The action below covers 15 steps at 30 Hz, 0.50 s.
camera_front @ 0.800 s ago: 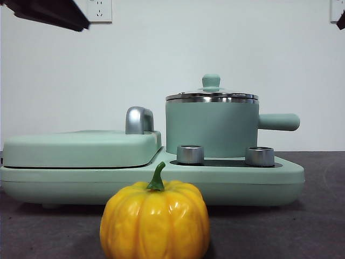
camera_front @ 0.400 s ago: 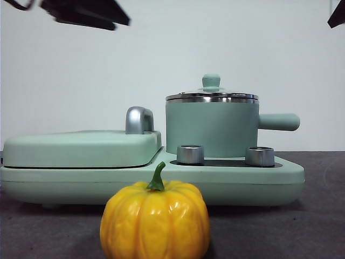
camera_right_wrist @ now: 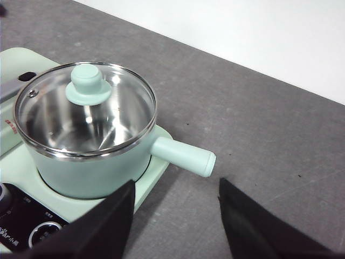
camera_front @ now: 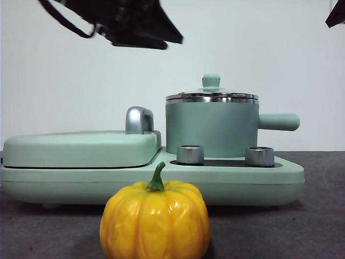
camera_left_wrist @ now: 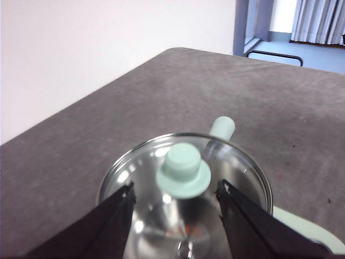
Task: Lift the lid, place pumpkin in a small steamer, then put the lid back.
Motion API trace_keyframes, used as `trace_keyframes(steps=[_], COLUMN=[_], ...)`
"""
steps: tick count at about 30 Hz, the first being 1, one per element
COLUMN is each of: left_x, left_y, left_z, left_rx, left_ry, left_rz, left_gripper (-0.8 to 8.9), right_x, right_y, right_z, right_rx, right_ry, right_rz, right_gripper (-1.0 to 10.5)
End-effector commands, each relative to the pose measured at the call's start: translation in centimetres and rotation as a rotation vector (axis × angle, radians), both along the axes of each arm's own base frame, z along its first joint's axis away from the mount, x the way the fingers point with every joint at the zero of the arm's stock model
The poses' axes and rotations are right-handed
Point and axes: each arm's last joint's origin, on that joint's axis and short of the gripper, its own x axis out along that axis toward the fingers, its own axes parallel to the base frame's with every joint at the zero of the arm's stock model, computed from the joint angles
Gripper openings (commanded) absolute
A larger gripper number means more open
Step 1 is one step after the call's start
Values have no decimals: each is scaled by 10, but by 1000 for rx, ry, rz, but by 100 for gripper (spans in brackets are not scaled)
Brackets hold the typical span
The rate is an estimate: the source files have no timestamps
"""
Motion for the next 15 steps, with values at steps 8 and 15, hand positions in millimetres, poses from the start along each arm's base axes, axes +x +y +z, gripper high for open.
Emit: trace_keyframes(steps=[8,15], left_x=[29,45], left_y=[-40,-63], left_z=[1,-6], left_rx=[-9,-2], left_ry=[4,14], left_rz=[-47,-73], left_gripper=[250,250], right_x=[1,1], right_y=[0,0], right_z=[6,6], right_rx=[-1,-2], right_ry=[-23,-22], right_rz=[1,1], right_gripper=[248,248])
